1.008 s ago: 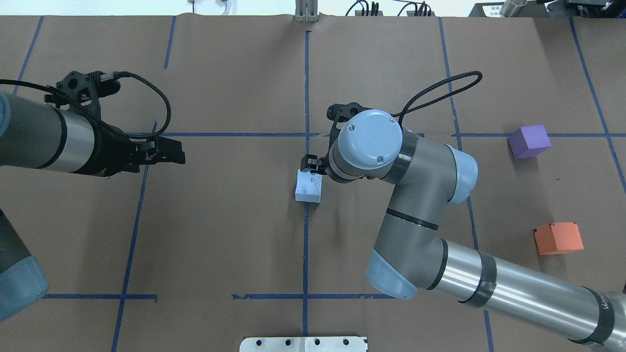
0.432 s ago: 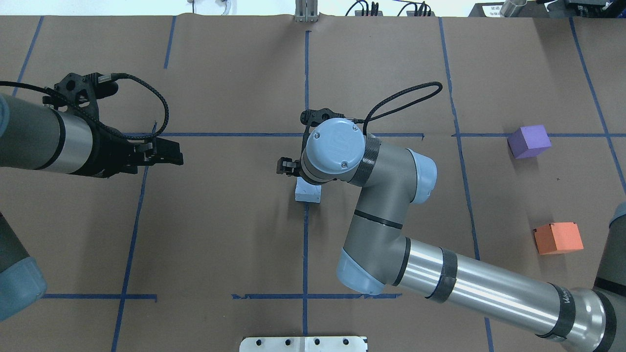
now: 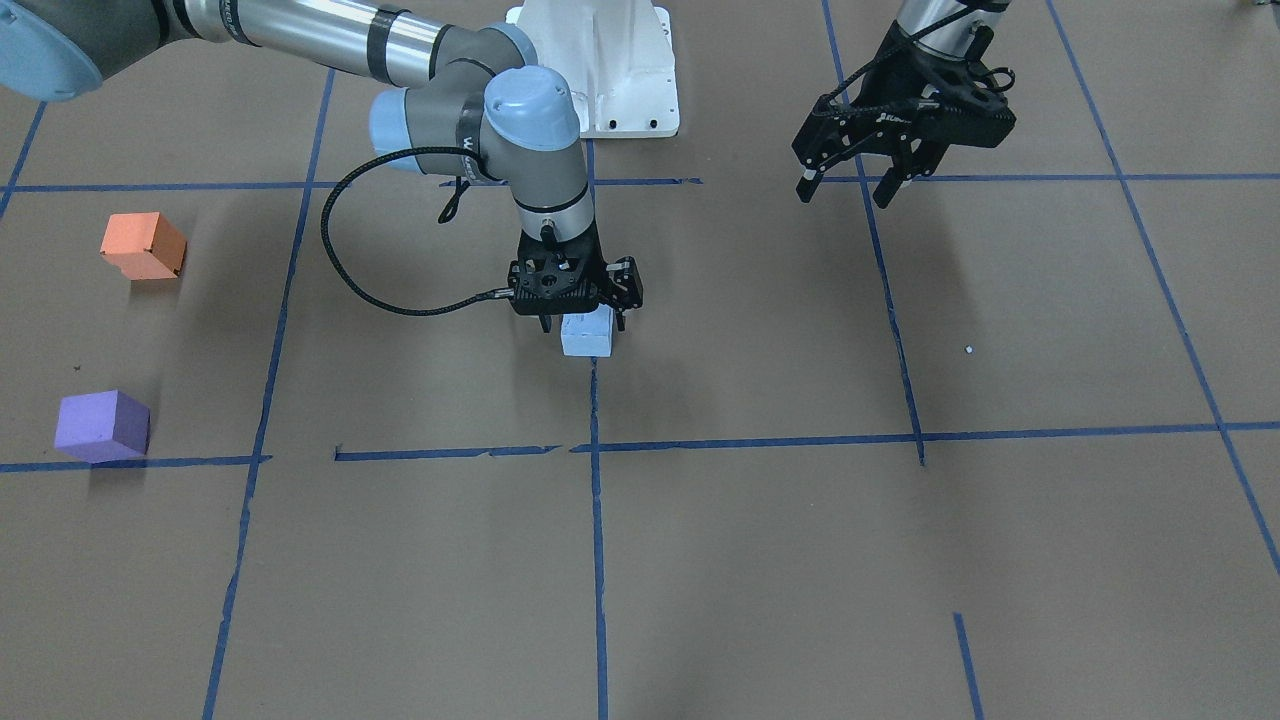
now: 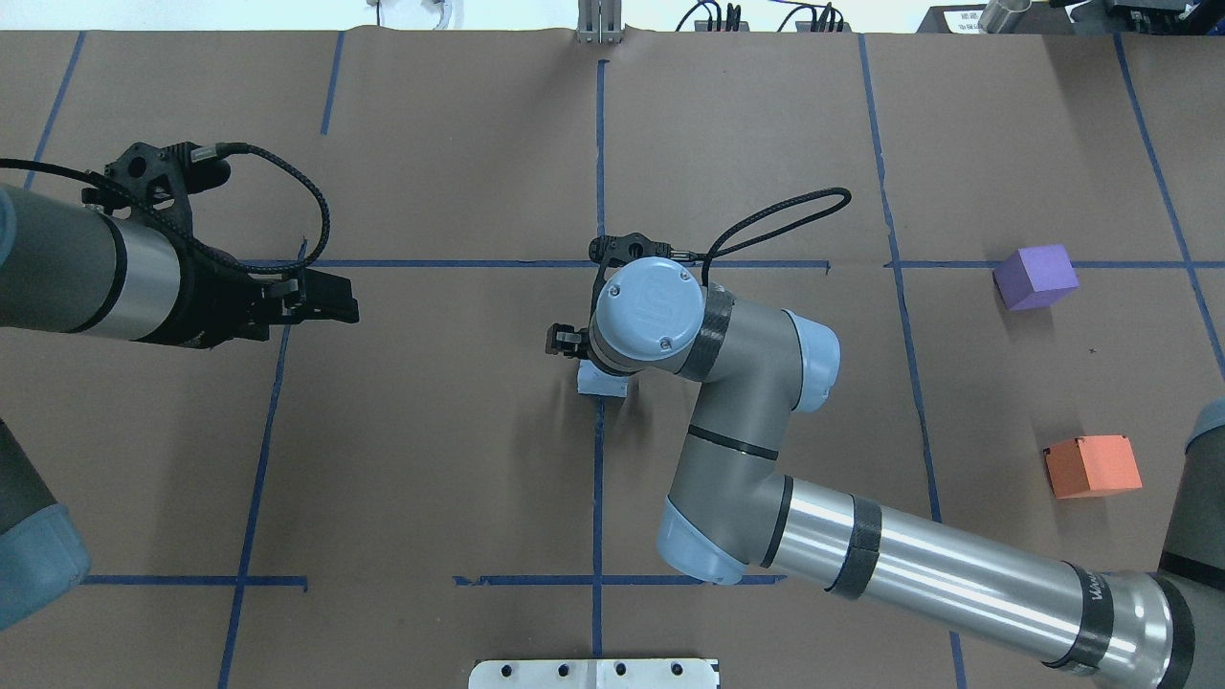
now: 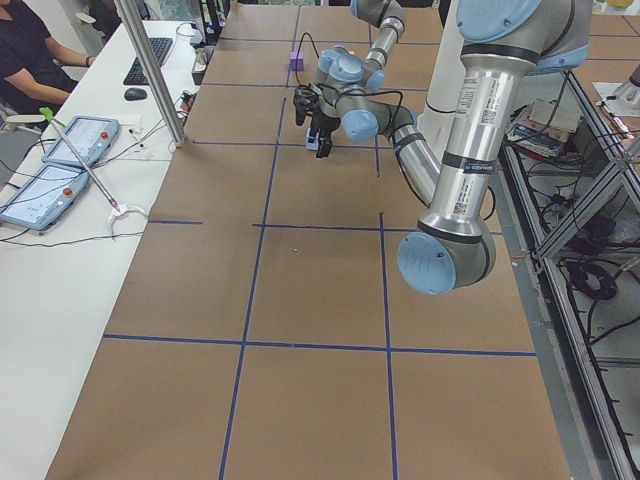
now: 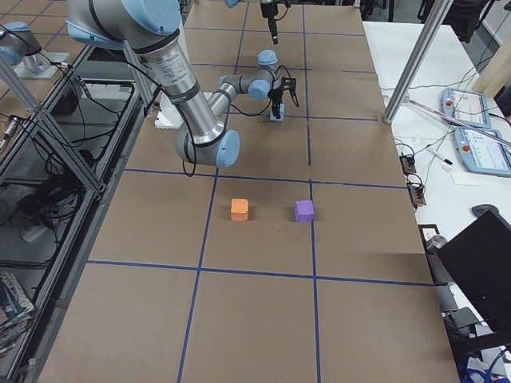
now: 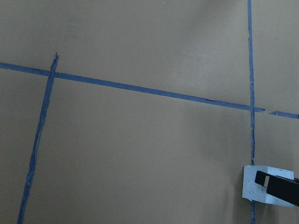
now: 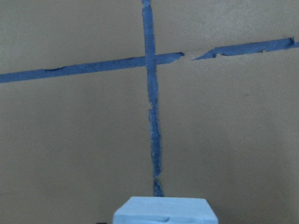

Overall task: Place blue block between orange and purple blocks
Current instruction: 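Carry the light blue cube with the right gripper toward the purple cube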

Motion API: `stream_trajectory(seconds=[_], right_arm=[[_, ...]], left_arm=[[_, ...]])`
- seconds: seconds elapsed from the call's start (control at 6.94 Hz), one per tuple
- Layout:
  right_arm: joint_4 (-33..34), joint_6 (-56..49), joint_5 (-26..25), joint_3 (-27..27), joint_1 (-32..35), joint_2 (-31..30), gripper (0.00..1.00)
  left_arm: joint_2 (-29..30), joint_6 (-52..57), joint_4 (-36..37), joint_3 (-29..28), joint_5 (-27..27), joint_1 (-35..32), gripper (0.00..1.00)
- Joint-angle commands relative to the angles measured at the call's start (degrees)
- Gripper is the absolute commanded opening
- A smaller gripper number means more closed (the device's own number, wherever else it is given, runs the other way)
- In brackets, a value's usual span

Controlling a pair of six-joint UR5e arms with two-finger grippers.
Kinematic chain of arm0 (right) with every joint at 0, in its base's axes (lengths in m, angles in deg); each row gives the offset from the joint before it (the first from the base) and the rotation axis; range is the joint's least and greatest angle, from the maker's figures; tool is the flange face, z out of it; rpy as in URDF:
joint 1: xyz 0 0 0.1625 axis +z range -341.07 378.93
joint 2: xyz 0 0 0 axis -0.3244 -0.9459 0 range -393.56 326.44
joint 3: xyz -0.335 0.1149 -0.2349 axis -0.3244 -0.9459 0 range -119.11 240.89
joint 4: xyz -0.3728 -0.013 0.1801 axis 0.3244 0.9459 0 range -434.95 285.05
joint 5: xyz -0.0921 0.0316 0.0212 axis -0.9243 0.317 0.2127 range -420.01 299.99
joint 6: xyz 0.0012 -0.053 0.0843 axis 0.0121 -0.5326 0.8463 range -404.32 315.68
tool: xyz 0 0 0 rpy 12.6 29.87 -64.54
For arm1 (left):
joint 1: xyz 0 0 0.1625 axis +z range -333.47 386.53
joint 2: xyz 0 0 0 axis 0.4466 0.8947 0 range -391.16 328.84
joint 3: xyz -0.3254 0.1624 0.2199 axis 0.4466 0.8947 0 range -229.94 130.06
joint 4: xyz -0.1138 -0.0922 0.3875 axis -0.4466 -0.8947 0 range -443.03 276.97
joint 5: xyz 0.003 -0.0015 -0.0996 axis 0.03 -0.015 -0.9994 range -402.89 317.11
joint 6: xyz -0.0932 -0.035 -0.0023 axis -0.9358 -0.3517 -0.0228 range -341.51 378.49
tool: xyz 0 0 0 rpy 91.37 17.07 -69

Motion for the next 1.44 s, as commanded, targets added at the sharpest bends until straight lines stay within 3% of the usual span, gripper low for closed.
stream_trajectory(seconds=[0.0,0.14,0.43,0.72,1.01,1.15,1.3], right_arm=[[-0.2,-0.3,-1.0,-0.6,-0.4,-0.3,0.21],[-0.3,-0.4,-0.6,1.6,-0.2,-1.4,0.03],[0.5,-2.4,3.4,17.2,4.3,-13.4,0.03],[0.3,-13.8,13.6,25.0,14.4,-25.1,0.04],[-0.3,-33.5,20.9,26.8,25.7,-37.5,0.04],[-0.3,-41.8,21.2,26.1,29.2,-41.6,0.05],[-0.2,-42.5,21.2,22.6,29.3,-41.9,0.05]], left_arm=[[0.0,-0.2,0.1,0.1,0.0,0.0,1.00],[0.0,-0.2,0.1,0.1,0.0,0.0,1.00],[-0.1,-0.2,0.1,0.0,0.0,0.0,1.00],[0.0,-0.2,0.1,-0.2,0.0,0.0,1.00],[0.0,-0.2,0.1,-0.3,0.1,0.0,1.00],[0.0,-1.3,0.0,-0.3,0.1,0.2,1.00],[0.0,-1.6,0.0,-0.3,0.2,0.3,1.00]])
